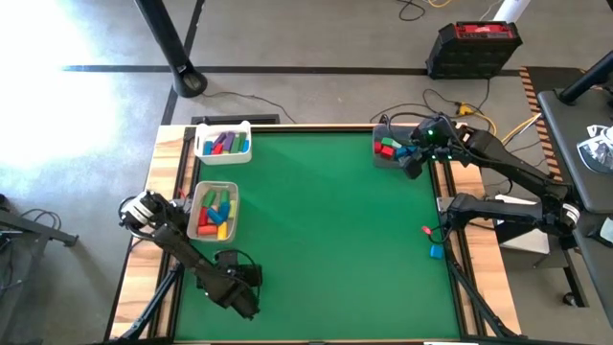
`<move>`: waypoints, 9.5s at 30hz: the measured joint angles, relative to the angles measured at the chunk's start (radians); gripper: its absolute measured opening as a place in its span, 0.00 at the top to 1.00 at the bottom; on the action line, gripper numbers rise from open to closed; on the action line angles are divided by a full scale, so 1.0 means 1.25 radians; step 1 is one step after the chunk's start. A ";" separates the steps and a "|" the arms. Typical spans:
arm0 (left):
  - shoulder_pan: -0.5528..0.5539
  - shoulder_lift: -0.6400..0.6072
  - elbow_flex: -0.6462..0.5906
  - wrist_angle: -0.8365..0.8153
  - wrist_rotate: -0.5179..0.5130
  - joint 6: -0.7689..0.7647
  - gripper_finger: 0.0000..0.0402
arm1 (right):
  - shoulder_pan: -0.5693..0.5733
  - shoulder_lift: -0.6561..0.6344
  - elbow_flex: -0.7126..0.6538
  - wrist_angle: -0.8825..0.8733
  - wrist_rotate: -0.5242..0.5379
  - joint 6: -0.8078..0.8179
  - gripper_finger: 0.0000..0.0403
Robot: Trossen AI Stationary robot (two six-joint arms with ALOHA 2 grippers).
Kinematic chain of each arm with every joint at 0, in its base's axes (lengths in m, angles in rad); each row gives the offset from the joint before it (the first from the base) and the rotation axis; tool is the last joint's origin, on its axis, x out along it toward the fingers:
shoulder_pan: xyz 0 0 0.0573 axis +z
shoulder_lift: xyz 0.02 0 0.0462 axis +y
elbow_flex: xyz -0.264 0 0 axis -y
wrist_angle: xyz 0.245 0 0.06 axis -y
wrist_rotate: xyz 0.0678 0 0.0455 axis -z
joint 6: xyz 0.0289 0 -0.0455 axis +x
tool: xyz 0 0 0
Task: Sort blocks by size
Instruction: Put the white half circle block into the black bin, then put the blue half circle block into the black bin
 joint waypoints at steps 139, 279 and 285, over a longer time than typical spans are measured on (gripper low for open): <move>0.194 -0.023 -0.069 1.149 -0.444 1.637 0.40 | -0.100 0.377 -0.002 0.147 0.086 0.078 0.69; 0.158 -0.069 -0.025 0.786 -0.629 1.716 0.40 | 0.321 0.245 0.047 0.010 0.161 0.247 0.59; 0.158 -0.085 -0.116 0.811 -0.624 1.639 0.40 | 0.086 0.258 0.032 0.068 0.106 0.177 0.59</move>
